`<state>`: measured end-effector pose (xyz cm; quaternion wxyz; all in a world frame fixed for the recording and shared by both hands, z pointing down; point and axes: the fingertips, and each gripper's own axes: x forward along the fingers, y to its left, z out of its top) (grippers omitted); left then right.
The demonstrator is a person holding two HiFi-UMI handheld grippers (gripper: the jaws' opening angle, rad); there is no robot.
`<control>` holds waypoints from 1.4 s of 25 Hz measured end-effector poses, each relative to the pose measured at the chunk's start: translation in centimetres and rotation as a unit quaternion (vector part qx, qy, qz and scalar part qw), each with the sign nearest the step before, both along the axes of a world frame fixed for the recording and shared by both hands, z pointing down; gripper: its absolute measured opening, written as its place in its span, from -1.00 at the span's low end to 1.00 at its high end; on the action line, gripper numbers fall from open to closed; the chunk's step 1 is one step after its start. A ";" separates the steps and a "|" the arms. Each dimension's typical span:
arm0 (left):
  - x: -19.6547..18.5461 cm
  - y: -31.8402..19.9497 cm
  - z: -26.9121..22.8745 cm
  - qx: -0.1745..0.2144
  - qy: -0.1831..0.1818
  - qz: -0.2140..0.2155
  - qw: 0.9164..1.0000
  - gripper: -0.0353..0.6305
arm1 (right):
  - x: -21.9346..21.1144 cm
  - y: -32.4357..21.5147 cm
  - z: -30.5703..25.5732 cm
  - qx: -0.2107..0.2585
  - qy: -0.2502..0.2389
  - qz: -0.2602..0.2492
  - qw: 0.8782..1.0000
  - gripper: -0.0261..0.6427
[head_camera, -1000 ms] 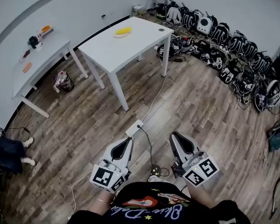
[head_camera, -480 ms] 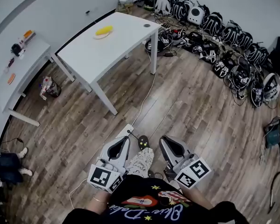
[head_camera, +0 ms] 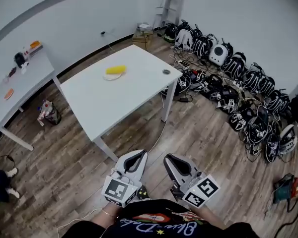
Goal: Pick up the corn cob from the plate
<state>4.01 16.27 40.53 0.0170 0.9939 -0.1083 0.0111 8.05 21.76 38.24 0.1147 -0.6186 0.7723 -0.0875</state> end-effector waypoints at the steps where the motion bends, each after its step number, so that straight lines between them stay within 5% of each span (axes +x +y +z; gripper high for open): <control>1: 1.2 -1.2 0.1 0.005 -0.003 -0.005 1.000 -0.93 | 1.1 -1.6 -0.1 0.001 0.004 -0.006 1.000 -0.87; 10: 11.7 -12.9 0.5 0.006 -0.028 -0.095 0.995 -0.93 | 12.5 -14.4 1.4 -0.005 -0.013 -0.113 0.993 -0.87; 20: 21.2 -25.3 -1.1 -0.014 -0.015 -0.277 0.961 -0.93 | 23.7 -28.9 0.0 -0.004 0.014 -0.294 0.956 -0.87; 24: 20.6 -28.1 -0.1 -0.016 -0.049 -0.318 0.947 -0.93 | 23.0 -33.4 0.7 0.002 0.005 -0.334 0.942 -0.87; 28: 18.6 -32.4 -0.6 -0.010 -0.043 -0.348 0.936 -0.93 | 19.7 -38.0 0.5 -0.002 0.008 -0.369 0.929 -0.87; 35: 15.7 -42.9 -0.9 0.006 -0.016 -0.339 0.941 -0.93 | 14.1 -48.3 -0.1 0.007 0.060 -0.397 0.916 -0.86</control>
